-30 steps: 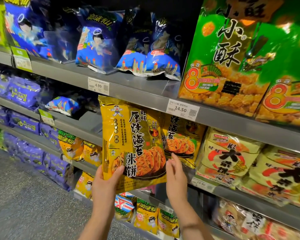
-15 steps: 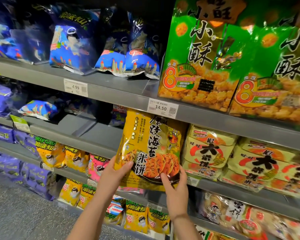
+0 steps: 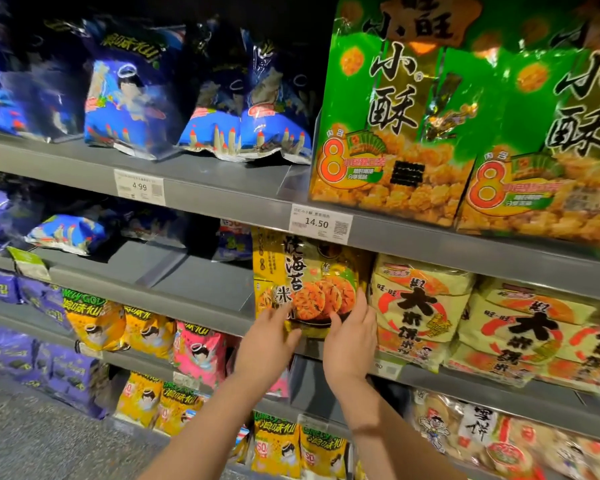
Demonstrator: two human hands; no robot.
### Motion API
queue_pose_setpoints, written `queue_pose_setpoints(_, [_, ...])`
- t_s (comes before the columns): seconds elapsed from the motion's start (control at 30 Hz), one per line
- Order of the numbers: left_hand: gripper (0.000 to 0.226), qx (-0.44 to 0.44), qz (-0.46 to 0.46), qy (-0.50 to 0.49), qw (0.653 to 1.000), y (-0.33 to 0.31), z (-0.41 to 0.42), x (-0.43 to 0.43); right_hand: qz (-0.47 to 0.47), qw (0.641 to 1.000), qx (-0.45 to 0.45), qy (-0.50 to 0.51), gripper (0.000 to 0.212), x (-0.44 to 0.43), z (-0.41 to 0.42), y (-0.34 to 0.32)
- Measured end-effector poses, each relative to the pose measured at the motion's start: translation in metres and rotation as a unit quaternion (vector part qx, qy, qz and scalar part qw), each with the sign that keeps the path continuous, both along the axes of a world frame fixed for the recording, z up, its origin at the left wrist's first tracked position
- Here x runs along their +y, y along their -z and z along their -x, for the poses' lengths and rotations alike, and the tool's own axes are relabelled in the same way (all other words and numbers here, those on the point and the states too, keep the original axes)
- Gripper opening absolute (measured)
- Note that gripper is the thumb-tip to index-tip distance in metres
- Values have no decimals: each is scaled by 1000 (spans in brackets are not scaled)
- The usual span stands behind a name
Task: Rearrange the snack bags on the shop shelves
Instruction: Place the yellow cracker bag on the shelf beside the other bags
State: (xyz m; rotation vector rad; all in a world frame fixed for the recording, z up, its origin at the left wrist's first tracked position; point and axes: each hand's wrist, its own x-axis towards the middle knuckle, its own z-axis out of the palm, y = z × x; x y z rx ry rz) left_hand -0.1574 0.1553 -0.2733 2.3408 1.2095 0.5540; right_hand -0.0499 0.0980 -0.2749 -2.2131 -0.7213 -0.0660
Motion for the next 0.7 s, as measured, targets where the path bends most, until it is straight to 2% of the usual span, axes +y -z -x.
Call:
queue_pose_setpoints(0.13, [54,-4,-21,33,999,27,-4,2,-1,1000,6,3,71,1,6,5])
queue_pose_setpoints(0.27, [66,-19,-72,23,997,32,-5,8,26,993,-101,-52,76,-8,16,16])
queue_pose_setpoints(0.33, [73,-17,-97,28,995,37,-6,9,43,989,-123,-72,77,-13,22,23])
queue_pose_setpoints(0.5, [89,39,-162,36,985,51,-11,13,106,984,-100,-102,68,-27,28,36])
queue_pose_setpoints(0.6, [96,75,-192,21,978,47,-13,21,124,976,-51,-172,66,-30,24,36])
queue_pose_setpoints(0.7, [91,76,-209,29,975,38,-19,36,127,971,-26,-201,68,-25,19,26])
